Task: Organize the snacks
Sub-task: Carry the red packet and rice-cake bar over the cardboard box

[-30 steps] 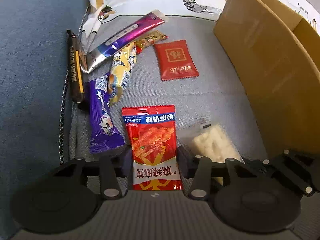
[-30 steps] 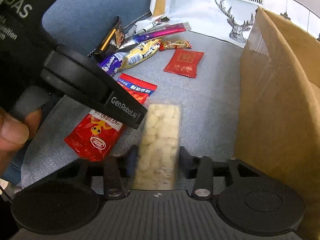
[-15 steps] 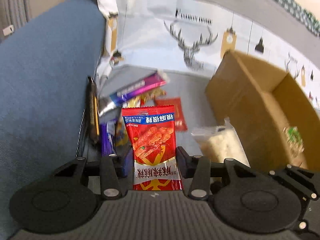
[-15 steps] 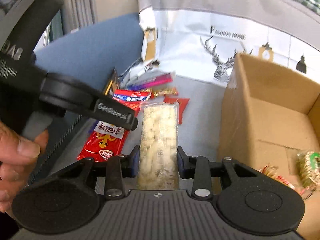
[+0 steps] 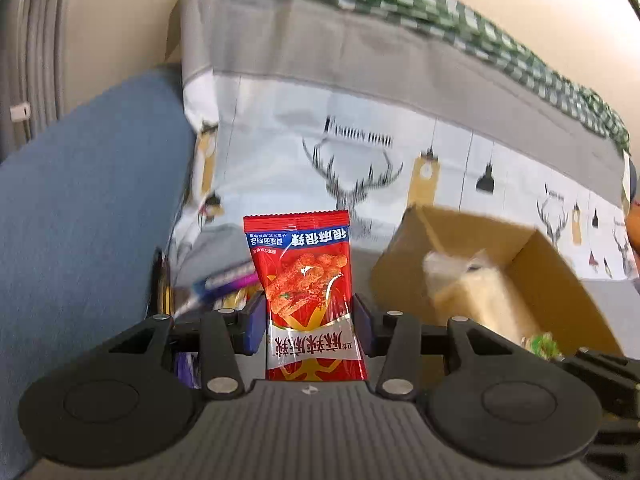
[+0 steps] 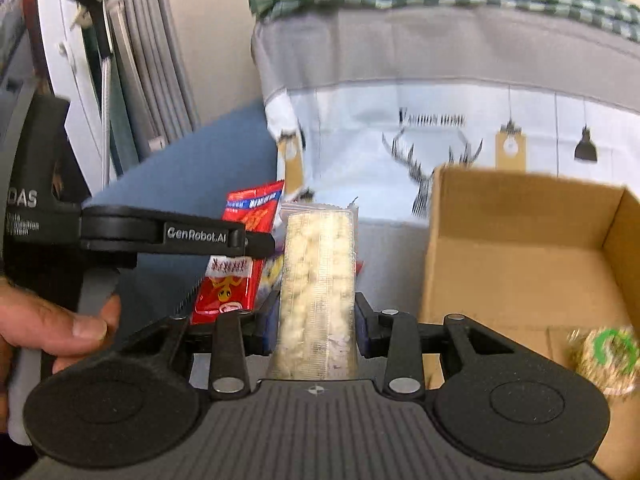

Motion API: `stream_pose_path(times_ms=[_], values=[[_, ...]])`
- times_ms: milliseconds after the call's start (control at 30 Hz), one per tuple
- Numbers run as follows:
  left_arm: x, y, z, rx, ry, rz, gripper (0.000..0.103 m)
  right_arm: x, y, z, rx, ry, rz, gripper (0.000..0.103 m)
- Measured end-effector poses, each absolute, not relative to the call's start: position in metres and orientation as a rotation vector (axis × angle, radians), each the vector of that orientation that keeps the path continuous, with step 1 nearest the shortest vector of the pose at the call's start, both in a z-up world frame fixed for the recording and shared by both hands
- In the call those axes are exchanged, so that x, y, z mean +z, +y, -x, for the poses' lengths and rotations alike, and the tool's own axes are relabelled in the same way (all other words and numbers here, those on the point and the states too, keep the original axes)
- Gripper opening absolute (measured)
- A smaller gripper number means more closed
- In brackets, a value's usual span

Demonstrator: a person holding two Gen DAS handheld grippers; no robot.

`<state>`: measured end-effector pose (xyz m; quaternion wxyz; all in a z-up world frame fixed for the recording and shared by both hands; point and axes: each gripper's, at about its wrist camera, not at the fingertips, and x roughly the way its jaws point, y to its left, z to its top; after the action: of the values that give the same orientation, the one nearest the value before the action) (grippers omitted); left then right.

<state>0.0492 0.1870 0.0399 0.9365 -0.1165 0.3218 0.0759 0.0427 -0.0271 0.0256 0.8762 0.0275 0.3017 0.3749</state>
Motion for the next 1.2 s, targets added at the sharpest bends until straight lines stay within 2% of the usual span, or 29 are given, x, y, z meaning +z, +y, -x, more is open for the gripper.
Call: stream_pose_path(times_ms=[233, 367, 733, 1200], values=[[0.079, 0.154, -0.081, 0.186, 0.618, 0.300, 0.050, 0.046, -0.070, -0.075, 0.690, 0.437, -0.074, 0.038], [0.074, 0.123, -0.085, 0.103, 0.559, 0.300, 0.050, 0.043, -0.101, -0.100, 0.582, 0.492, -0.131, 0.038], [0.045, 0.090, -0.118, -0.019, 0.586, 0.274, 0.050, 0.015, -0.154, -0.124, 0.418, 0.578, -0.144, 0.038], [0.042, 0.063, -0.111, -0.147, 0.571, 0.268, 0.050, 0.006, -0.166, -0.136, 0.325, 0.640, -0.154, 0.038]])
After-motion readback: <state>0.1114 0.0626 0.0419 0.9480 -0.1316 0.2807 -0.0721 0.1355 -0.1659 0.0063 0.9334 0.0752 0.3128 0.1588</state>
